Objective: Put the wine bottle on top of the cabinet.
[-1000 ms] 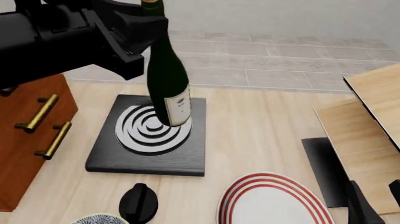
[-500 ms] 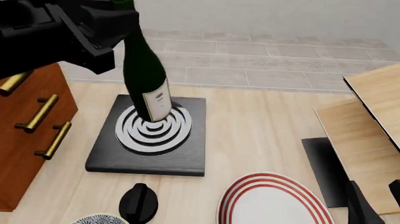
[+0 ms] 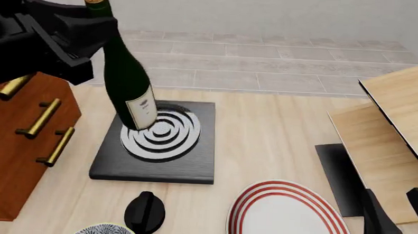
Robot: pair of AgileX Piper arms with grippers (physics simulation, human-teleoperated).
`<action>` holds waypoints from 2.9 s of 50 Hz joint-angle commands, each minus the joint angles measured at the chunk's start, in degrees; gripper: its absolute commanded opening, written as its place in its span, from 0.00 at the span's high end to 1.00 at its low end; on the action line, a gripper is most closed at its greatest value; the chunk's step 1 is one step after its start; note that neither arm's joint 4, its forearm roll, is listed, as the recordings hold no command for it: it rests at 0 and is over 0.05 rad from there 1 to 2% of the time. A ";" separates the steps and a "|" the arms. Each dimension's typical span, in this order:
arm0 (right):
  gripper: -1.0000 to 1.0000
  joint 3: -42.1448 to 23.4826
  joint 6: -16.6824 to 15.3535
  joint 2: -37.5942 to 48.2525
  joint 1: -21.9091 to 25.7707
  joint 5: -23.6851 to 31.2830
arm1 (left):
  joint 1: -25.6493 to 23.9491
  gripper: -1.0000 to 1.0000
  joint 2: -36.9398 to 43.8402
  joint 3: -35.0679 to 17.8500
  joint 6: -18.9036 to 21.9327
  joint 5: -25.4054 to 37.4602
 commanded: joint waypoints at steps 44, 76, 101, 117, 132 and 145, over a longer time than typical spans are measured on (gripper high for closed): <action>0.00 0.00 0.05 0.69 0.02 -0.32 | 11.29 1.00 1.30 -16.78 -0.05 12.92; 0.00 0.01 -0.29 1.13 -0.01 -0.56 | 25.71 1.00 9.04 -29.31 -1.82 16.12; 0.00 0.00 -0.45 0.95 0.08 -0.48 | 36.96 1.00 14.83 -37.52 -1.71 17.32; 0.00 0.00 -0.52 1.07 -0.04 -0.53 | 45.35 1.00 19.57 -41.86 -1.30 16.46; 0.00 0.00 -0.56 0.99 -0.06 -0.49 | 53.68 1.00 25.04 -43.98 -3.15 15.67; 0.00 0.00 -0.65 0.96 -0.07 -0.47 | 59.39 1.00 28.04 -43.28 0.00 13.61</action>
